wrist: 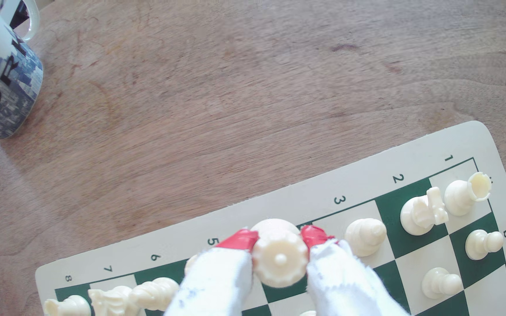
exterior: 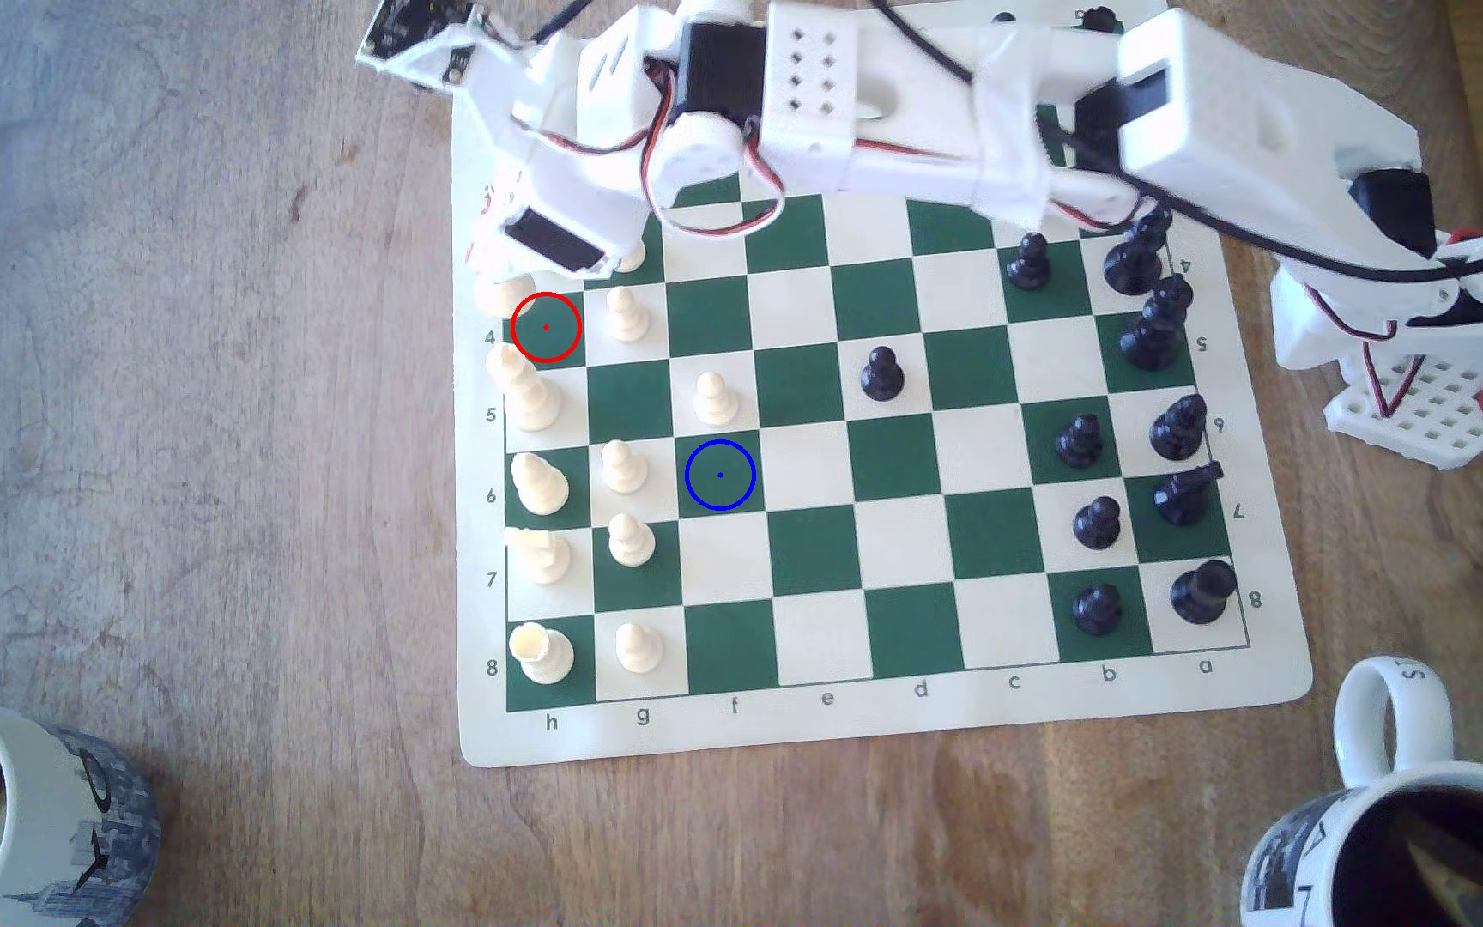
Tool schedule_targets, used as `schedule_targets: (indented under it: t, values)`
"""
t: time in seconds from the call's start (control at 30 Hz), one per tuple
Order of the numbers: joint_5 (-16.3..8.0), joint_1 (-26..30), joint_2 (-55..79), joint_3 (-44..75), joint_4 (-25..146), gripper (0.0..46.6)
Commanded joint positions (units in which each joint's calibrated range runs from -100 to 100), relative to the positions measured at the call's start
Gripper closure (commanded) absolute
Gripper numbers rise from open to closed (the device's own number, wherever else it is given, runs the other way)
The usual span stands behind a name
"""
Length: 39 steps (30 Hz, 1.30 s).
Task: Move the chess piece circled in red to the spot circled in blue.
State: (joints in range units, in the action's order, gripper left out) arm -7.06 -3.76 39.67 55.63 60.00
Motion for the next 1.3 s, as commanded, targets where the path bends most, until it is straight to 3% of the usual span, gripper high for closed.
schedule_targets:
  t: [0.0,0.33,0.6,1.27]
  values:
    - [0.2,1.1,-20.4,-12.2,-1.4,45.2]
    - [0.0,3.3,-44.8,-47.4,-7.2,45.3]
    - [0.4,6.5,-51.0,-67.3,-14.0,45.3]
    - [0.8,11.4,-41.0,-71.4,-21.3,45.2]
